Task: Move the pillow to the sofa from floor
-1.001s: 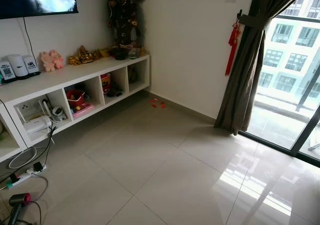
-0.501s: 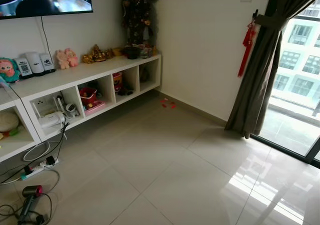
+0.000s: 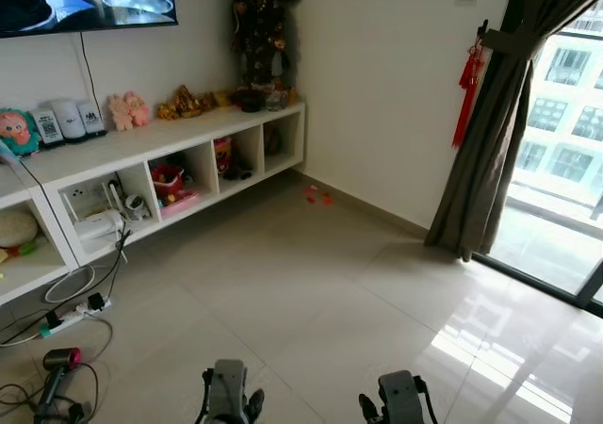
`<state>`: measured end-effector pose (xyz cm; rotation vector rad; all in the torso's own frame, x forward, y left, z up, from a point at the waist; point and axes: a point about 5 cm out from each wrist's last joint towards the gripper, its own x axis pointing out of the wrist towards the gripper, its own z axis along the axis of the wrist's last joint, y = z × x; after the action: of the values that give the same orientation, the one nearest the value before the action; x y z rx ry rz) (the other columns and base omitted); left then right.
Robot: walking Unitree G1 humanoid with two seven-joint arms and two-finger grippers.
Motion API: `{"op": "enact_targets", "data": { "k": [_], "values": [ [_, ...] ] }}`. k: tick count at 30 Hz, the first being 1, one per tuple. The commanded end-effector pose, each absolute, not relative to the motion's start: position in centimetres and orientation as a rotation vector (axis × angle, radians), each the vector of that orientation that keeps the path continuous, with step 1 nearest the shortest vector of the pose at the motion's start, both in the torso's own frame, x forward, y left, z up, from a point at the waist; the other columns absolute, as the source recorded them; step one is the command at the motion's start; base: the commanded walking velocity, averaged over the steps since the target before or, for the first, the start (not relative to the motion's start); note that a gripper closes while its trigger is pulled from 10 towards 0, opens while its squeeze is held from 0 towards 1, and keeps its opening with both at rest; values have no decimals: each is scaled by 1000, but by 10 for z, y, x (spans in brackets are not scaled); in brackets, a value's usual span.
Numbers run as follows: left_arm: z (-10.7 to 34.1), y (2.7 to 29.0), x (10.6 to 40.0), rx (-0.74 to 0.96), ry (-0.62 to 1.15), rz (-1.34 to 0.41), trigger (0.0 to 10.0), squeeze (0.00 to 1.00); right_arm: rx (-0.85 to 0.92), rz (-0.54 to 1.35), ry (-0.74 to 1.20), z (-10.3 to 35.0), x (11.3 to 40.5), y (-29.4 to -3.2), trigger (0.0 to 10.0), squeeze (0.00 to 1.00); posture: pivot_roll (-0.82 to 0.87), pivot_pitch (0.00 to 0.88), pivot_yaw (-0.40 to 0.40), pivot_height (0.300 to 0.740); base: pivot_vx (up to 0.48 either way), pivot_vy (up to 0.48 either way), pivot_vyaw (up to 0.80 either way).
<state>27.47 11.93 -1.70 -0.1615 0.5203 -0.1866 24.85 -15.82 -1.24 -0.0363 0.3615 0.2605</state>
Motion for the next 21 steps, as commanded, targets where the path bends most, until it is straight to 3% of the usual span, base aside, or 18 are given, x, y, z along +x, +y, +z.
{"op": "enact_targets", "data": {
  "k": [1,13,21],
  "values": [
    [-5,119,283,-165,437,-208,10000,0,-18,240,329,-6,249,-167,10000,0,207,0,8,740,0,0,-706],
    [28,123,303,-228,262,-252,10000,0,-61,242,177,22,241,-178,10000,0,161,0,34,740,0,0,-697],
    [35,117,305,-156,213,-270,10000,0,-58,239,138,35,240,-179,10000,0,154,0,37,740,0,0,-682]
  ]
}}
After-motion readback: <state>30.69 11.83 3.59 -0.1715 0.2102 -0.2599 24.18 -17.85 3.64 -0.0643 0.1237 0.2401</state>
